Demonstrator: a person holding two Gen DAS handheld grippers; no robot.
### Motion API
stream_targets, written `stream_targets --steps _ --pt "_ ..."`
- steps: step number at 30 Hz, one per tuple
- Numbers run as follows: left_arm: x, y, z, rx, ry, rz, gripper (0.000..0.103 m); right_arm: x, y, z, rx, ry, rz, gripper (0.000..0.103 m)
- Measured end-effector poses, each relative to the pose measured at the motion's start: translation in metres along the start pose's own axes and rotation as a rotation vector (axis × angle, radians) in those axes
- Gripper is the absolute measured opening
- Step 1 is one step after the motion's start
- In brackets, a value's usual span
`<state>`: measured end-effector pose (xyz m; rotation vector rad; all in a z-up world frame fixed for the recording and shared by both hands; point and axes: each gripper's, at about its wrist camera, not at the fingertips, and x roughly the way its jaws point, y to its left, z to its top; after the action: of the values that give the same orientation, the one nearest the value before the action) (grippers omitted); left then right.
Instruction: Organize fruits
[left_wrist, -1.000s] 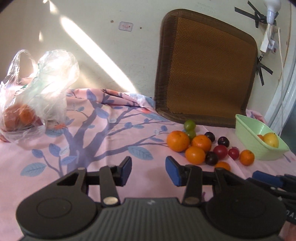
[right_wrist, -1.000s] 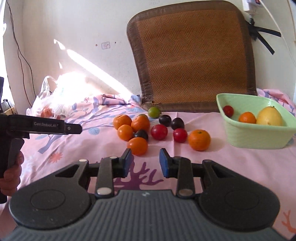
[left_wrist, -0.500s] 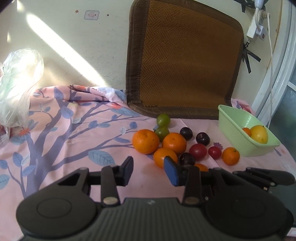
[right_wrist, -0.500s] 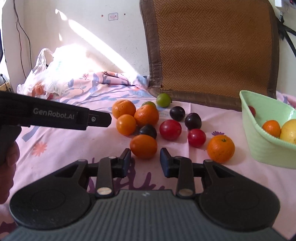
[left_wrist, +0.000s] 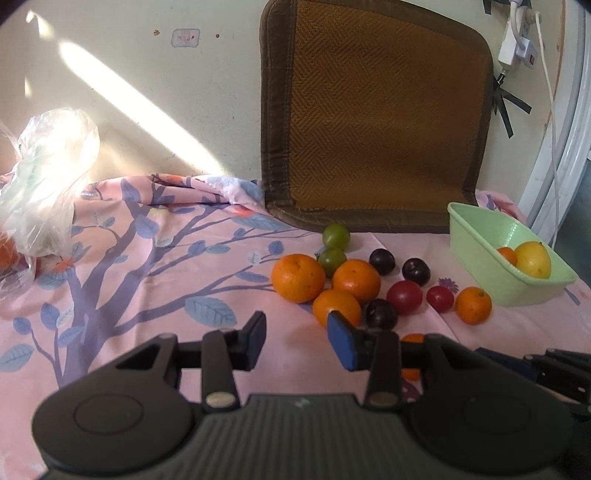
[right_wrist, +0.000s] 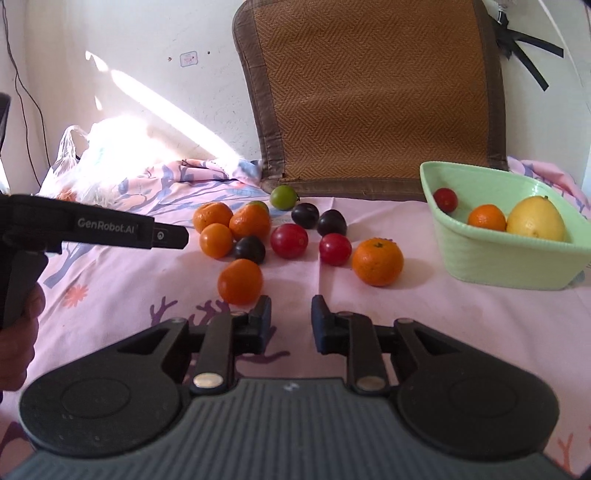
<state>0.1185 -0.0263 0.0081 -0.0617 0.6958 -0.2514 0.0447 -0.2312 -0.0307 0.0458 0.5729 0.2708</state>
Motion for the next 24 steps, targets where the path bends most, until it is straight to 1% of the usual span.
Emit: stream_targets --steps 4,12,18,24 --pt "-0.002 0.000 -0.002 0.009 -0.006 0.025 0.037 -0.007 -0.002 -0.004 0.008 -0.028 0.004 0.029" --pt "-0.011 0.002 -0.006 0.021 -0.022 0.067 0.037 -0.017 -0.016 -0.008 0.094 -0.078 0.005 0.030" --pt "-0.016 0.003 -0.009 0.025 -0.034 0.109 0.037 -0.016 -0.017 -0.009 0.109 -0.073 -0.016 0.030" --pt "-0.020 0.004 -0.012 0.025 -0.041 0.120 0.037 -0.017 -0.020 -0.010 0.127 -0.075 -0.035 0.030"
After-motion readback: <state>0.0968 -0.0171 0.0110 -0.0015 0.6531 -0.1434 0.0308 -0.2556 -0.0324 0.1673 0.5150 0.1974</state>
